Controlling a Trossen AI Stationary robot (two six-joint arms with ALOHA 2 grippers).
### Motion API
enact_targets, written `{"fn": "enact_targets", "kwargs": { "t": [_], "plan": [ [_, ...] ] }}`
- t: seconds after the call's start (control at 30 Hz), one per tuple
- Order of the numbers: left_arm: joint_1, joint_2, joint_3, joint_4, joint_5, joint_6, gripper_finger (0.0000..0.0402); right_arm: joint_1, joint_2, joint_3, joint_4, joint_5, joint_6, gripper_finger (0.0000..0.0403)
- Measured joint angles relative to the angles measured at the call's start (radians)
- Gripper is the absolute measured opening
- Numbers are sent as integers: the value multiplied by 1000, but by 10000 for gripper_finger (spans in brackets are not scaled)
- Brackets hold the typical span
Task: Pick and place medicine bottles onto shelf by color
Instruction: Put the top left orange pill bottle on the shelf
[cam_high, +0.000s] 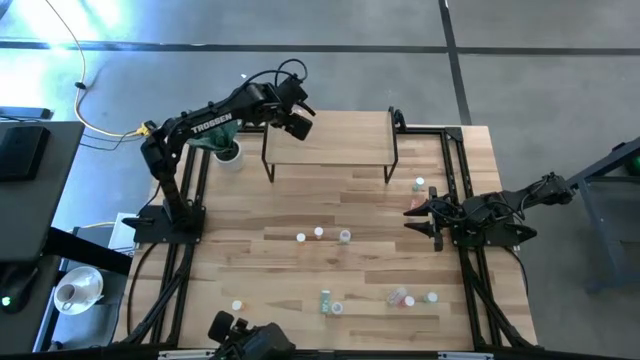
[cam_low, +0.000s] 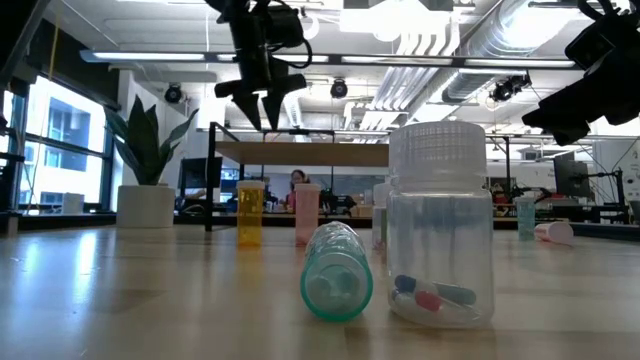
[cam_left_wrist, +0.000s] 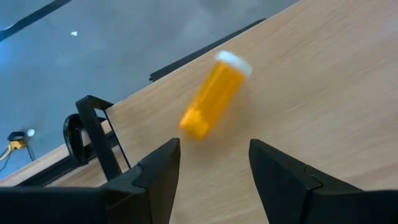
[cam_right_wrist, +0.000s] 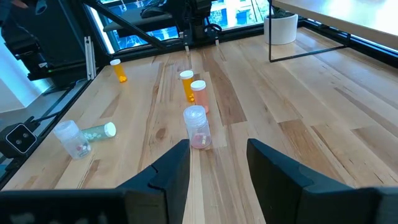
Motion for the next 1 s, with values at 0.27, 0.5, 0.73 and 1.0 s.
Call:
{"fn": "enact_targets", "kwargs": {
  "t": [0.27, 0.5, 0.73, 1.0],
  "plan": [
    [12, 3, 0, 143, 3, 101, 184, 0, 0, 0, 0, 0, 0, 149],
    [29, 35, 1, 229, 106, 206, 184, 0, 0, 0, 0, 0, 0, 149],
    [65, 65, 1, 214, 147, 297, 184, 0, 0, 0, 0, 0, 0, 149],
    [90, 66, 1, 192, 168, 382, 184, 0, 0, 0, 0, 0, 0, 149]
  ]
}}
